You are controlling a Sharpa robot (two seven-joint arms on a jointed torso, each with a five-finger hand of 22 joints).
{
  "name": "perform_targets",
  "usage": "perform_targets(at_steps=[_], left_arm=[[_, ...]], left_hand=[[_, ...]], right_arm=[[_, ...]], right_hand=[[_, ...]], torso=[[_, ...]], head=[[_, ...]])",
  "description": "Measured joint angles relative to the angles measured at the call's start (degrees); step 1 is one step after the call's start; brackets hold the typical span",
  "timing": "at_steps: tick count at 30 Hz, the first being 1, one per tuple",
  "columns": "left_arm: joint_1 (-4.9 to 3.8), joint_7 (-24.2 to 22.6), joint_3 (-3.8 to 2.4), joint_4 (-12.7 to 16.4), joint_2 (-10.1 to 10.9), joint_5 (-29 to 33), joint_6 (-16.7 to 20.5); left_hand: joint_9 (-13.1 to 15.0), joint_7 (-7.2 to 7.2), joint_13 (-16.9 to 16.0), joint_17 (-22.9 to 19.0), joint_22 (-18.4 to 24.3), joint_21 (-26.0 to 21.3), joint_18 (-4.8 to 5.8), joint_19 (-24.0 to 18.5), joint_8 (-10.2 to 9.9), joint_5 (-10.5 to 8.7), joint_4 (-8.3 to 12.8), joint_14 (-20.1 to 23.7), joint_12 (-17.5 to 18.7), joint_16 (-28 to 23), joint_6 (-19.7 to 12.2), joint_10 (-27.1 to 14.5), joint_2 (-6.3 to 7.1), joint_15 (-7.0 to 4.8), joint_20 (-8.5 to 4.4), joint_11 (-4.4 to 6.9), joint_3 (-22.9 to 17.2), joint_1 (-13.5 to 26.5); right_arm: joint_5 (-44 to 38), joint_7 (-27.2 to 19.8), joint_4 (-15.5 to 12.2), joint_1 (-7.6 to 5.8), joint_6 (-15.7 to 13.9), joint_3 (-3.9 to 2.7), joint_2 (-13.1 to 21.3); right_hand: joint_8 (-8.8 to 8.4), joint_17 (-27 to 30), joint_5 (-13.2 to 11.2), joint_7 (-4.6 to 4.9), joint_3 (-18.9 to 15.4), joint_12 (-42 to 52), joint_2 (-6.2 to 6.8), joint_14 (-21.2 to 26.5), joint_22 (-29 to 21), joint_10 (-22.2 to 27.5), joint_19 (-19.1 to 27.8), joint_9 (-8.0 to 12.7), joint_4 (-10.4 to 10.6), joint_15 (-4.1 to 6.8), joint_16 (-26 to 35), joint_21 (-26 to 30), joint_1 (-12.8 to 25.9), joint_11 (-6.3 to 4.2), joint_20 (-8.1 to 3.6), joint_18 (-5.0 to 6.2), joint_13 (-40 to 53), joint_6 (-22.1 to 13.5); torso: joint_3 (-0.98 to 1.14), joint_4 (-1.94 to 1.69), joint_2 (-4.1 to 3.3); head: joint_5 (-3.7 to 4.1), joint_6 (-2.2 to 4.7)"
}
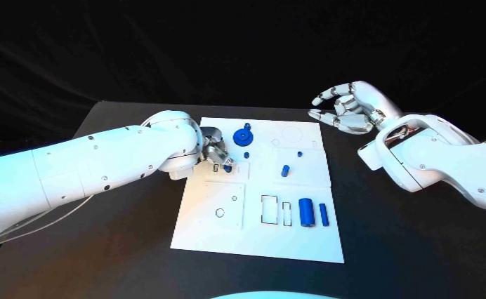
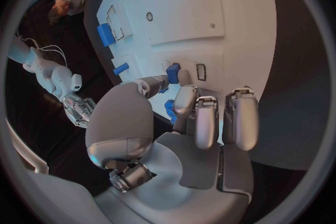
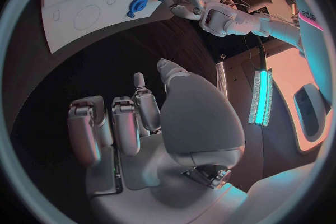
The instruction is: Assemble the parts on the task board
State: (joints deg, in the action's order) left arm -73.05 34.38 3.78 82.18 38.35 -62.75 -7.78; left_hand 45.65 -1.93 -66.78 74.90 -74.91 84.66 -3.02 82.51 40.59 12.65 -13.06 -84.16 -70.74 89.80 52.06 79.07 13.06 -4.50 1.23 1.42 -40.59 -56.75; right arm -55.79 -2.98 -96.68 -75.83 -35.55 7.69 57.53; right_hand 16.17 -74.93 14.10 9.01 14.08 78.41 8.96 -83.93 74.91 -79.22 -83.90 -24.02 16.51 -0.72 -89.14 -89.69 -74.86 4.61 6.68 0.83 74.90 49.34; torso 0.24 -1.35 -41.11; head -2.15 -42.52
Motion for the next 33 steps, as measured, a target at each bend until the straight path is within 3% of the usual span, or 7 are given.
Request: perform_targets(at_steps=[23,33], left_arm=[[0.04,0.0,0.05,0.0,-0.1,0.0,-0.3],[0.05,0.0,0.05,-0.1,-0.1,0.0,-0.2]], left_hand=[[-0.1,-0.19,-0.1,0.0,0.0,0.3,-0.02,0.4,0.0,0.0,-1.3,0.0,0.0,0.0,0.2,0.0,-0.22,0.0,0.0,0.0,3.1,0.2],[0.0,-0.4,-0.2,0.0,0.0,0.3,-0.02,0.4,0.0,0.0,-3.6,0.0,-0.2,0.0,0.4,0.0,0.49,0.0,0.01,0.01,9.5,2.4]], right_arm=[[0.0,0.0,-0.1,0.0,0.0,0.0,0.3],[0.0,0.0,-0.2,0.0,0.0,0.0,0.3]], right_hand=[[0.22,0.0,-0.2,0.0,0.0,0.0,-0.2,0.0,0.0,0.0,0.0,0.0,0.0,0.0,0.0,0.0,1.1,0.0,0.0,0.0,0.0,0.0],[0.22,0.0,-0.5,0.0,0.0,0.0,-0.16,0.0,0.0,0.0,0.0,0.0,0.0,0.0,0.0,0.2,1.8,0.0,0.0,0.0,0.0,0.0]], torso=[[-0.01,-0.01,0.03],[-0.03,0.0,0.03]], head=[[0.01,-0.16],[0.04,-0.03]])
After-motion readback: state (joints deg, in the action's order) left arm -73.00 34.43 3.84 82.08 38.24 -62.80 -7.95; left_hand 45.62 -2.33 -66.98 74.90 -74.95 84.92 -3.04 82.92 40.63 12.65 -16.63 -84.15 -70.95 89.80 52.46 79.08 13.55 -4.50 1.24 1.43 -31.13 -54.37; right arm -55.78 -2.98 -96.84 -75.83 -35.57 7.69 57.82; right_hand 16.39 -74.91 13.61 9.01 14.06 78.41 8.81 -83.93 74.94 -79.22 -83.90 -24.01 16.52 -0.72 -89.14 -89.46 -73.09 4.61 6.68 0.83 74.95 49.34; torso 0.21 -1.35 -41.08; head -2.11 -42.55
